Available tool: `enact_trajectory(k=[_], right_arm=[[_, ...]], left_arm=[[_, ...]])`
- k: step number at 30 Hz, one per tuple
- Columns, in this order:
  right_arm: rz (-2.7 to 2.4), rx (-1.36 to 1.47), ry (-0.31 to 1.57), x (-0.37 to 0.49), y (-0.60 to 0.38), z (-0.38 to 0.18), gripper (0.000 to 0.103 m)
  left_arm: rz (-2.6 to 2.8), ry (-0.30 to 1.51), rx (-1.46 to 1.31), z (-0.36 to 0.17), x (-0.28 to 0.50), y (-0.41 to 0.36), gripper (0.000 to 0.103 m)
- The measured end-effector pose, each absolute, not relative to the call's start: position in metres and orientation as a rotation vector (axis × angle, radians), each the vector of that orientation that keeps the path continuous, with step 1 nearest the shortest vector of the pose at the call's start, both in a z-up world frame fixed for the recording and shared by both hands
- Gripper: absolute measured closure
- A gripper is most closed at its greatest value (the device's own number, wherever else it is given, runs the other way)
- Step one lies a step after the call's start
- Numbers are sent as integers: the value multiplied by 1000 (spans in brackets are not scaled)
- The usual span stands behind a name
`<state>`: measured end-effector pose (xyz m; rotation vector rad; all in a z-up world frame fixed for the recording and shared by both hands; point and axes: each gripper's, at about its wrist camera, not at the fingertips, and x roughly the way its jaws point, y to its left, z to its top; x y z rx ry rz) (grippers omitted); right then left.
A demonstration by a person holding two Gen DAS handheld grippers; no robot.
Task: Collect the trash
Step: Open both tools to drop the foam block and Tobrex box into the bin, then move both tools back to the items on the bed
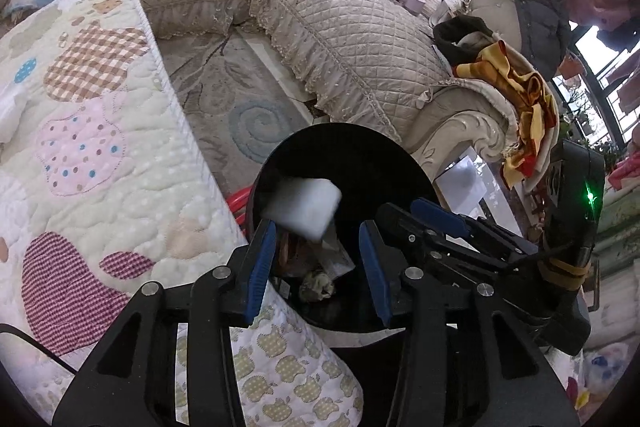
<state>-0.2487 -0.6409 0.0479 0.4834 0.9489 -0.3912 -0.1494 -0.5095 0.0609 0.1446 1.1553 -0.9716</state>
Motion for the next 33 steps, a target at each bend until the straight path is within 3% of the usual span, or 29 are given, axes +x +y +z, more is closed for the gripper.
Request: enact_trajectory(k=[15, 33], right_arm=[[-294, 425, 964, -216, -595, 54, 58], [-28, 290, 1031, -106, -475, 46, 55]], left_arm=[[-755, 1124, 99, 70, -117, -424, 62], [-427, 1098, 63, 68, -34, -262, 62]])
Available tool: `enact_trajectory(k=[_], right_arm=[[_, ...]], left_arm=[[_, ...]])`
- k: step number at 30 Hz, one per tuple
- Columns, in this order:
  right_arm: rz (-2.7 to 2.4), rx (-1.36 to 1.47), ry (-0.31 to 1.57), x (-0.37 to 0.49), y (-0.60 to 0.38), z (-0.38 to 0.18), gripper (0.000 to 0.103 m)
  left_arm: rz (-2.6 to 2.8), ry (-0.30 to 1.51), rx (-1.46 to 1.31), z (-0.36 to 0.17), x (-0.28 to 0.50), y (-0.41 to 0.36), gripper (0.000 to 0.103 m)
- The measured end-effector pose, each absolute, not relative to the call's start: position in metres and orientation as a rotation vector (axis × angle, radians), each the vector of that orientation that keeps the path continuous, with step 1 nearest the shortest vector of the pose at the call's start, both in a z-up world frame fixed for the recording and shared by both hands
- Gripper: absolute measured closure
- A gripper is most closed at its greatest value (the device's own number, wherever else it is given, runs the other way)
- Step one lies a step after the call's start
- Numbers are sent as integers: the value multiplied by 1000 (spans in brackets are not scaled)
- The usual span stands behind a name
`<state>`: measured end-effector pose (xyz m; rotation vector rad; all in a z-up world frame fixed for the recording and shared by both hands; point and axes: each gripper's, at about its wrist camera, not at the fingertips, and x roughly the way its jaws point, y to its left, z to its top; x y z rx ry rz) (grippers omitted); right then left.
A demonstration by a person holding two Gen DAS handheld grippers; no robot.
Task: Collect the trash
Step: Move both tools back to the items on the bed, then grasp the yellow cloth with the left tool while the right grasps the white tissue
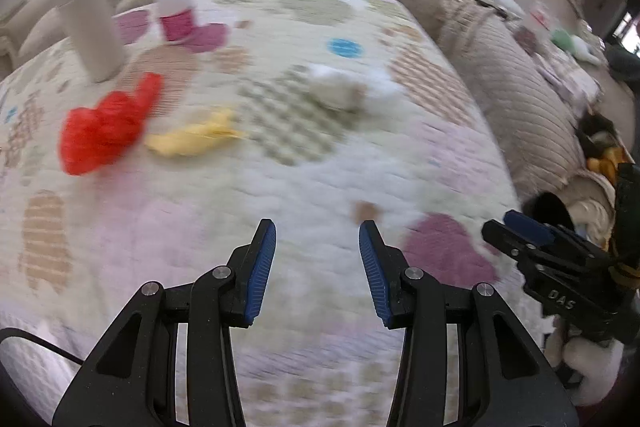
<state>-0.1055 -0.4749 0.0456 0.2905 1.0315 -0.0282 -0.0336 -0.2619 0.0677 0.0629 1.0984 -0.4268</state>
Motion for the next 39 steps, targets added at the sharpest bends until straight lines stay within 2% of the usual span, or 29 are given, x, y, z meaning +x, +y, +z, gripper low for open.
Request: enact_trajectory(k=[5, 9, 13, 17, 24, 25, 26, 28, 29, 30, 39], right_arm=[[35, 269, 1031, -60, -447, 47, 40], [83, 246, 1008, -21, -427, 53, 40], [85, 218, 999, 24, -416, 52, 30], [68, 218, 1037, 62, -412, 38, 30], [95, 144, 1036, 80, -393, 22, 30], [100, 139, 1022, 80, -392, 22, 31], [110, 149, 1008, 79, -392, 22, 43], [154, 197, 992, 77, -396, 23, 63], [154, 204, 989, 75, -397, 23, 67], [153, 201, 985, 73, -397, 24, 70], [175, 272, 946, 18, -417, 46, 73]], left_arm=[[-411, 1101, 52, 64, -1, -230, 61], [-440, 1101, 63, 61, 21, -219, 54], [-454, 1093, 106, 54, 38, -215, 53], [-467, 1088, 184, 42, 48, -220, 53], [-466, 1108, 223, 21, 65, -229, 53], [-468, 1098, 216, 22, 66, -228, 54], [-471, 1094, 206, 22, 67, -228, 56], [-462, 1093, 175, 24, 70, -224, 78], [-458, 1096, 161, 26, 71, -222, 87], [-469, 1106, 131, 27, 71, -219, 87], [-513, 1067, 101, 57, 28, -226, 88]])
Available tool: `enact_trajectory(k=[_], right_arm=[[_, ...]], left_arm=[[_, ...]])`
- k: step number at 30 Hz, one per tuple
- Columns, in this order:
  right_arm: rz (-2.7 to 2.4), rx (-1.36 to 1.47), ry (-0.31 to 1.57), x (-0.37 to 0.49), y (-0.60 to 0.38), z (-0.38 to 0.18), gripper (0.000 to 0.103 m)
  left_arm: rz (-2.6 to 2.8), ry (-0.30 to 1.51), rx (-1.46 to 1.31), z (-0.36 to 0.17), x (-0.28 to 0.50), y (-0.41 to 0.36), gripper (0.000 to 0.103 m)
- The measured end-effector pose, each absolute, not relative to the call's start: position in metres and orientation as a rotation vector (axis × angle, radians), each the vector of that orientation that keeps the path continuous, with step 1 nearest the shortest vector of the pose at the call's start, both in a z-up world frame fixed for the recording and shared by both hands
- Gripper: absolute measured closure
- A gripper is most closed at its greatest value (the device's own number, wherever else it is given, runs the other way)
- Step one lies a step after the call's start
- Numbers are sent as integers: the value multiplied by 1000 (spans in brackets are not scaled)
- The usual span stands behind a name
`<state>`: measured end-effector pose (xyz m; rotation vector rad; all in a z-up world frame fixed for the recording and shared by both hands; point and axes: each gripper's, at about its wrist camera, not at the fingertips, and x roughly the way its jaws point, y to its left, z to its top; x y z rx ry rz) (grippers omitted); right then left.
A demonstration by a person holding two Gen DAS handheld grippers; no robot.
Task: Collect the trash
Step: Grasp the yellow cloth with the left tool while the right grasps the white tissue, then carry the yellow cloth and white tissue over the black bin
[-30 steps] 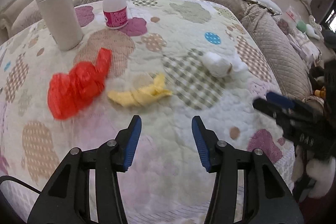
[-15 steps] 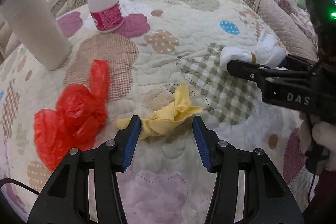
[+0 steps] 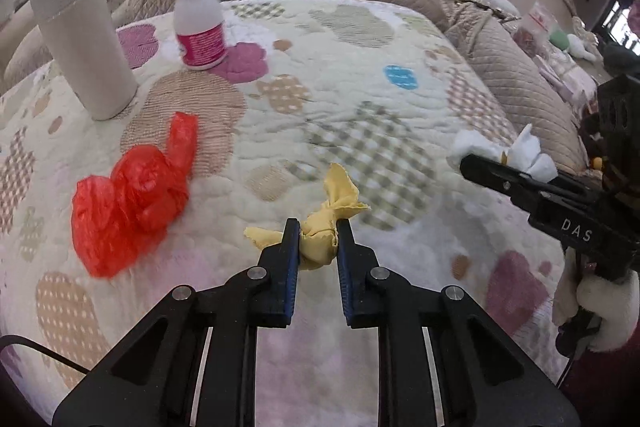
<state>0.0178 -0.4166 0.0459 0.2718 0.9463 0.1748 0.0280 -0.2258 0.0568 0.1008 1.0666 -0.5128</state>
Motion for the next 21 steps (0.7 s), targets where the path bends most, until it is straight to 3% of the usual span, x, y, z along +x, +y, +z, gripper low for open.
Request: enact_trajectory(k=[21], right_arm=[[90, 322, 895, -118, -450, 74, 73]], left_arm=[[-577, 980, 189, 89, -73, -292, 88]])
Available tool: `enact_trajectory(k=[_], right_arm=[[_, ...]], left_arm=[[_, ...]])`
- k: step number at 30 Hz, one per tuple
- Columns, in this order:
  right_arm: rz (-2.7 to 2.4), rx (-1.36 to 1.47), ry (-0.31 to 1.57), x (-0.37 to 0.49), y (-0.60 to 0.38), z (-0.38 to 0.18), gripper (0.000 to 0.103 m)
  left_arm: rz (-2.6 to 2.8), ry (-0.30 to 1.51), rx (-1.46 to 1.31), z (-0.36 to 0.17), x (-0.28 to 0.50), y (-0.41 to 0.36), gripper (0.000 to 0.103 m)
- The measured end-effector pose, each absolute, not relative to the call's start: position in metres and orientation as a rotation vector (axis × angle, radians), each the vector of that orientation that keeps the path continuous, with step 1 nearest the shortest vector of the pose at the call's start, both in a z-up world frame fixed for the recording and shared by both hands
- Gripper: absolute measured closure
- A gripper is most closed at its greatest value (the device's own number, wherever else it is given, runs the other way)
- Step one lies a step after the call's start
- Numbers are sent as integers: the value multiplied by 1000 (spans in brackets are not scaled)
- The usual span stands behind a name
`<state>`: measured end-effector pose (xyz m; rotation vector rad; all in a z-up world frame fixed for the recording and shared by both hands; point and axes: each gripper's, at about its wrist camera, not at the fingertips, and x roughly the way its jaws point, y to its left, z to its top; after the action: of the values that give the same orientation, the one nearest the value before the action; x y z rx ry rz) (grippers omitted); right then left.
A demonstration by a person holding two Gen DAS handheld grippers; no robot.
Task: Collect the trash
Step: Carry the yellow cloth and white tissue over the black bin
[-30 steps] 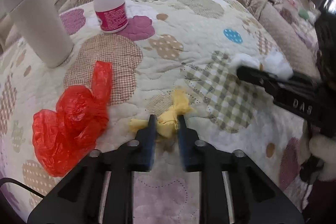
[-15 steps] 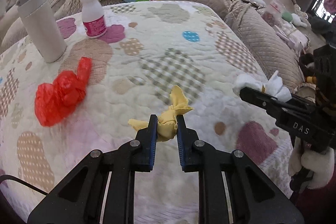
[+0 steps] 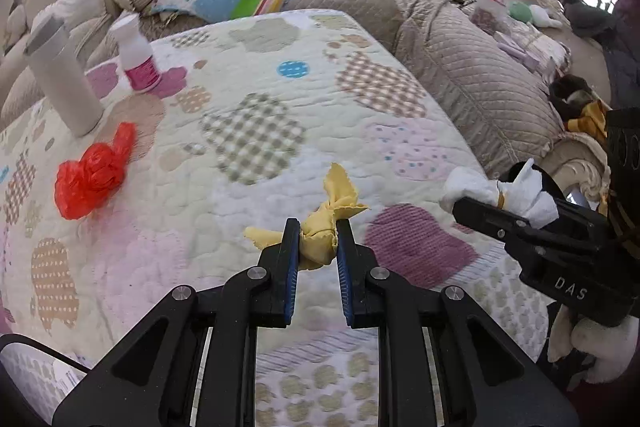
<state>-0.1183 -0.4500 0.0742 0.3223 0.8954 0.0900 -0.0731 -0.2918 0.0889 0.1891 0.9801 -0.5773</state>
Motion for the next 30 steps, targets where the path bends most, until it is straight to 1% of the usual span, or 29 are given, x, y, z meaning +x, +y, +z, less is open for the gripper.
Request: enact_trajectory(k=[9, 30], right_arm=[[30, 322, 869, -153, -474, 86, 73], [-136, 393, 835, -213, -545, 92, 73]], left_arm=[[-631, 965, 220, 94, -96, -326, 88], [-780, 948, 306, 96, -136, -416, 88]])
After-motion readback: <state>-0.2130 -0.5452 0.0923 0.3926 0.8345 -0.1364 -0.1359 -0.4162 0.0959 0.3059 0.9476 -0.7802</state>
